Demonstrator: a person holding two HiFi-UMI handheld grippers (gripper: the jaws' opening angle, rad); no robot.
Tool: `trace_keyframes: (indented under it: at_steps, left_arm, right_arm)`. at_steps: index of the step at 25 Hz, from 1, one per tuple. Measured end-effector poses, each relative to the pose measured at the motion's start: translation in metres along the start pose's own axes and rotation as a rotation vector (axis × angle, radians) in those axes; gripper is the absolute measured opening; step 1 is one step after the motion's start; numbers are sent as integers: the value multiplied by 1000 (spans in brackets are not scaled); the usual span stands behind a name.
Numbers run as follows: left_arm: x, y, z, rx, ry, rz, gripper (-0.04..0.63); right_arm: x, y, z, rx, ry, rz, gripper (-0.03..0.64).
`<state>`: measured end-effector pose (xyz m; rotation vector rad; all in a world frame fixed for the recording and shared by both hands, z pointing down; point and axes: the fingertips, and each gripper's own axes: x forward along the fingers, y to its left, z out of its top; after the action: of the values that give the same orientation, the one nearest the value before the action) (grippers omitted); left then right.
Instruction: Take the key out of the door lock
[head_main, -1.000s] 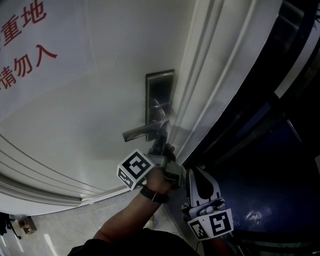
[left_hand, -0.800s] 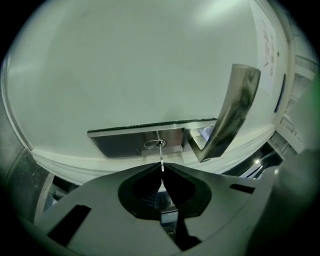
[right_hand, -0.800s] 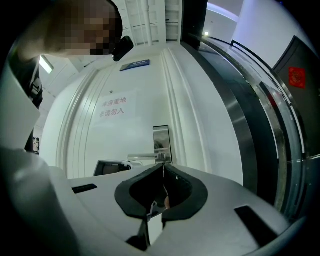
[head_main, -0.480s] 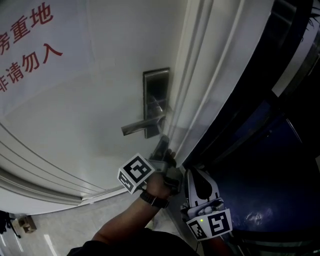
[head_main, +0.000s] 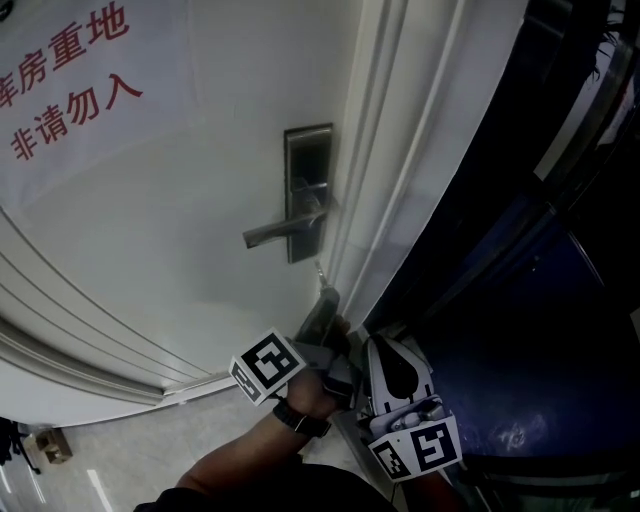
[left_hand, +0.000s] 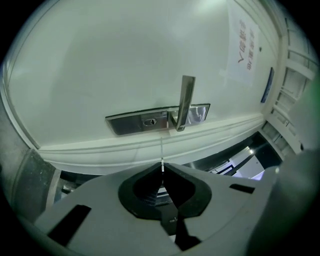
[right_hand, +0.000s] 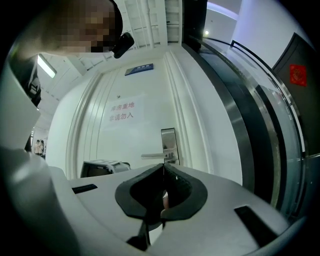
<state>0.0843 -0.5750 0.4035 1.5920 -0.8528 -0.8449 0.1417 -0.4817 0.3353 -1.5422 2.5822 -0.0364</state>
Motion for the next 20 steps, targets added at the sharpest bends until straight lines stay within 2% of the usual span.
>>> trace_keyframes:
  at_steps: [9,20]
  left_arm:
    - [-43,-13,-25,23,8,-15,0]
    - [-65,-33,-46,23,21,-41,0]
  right_arm:
    - [-37,20,-1,-13,8,26,14]
    - [-66,29,12,-24,-8,35,14]
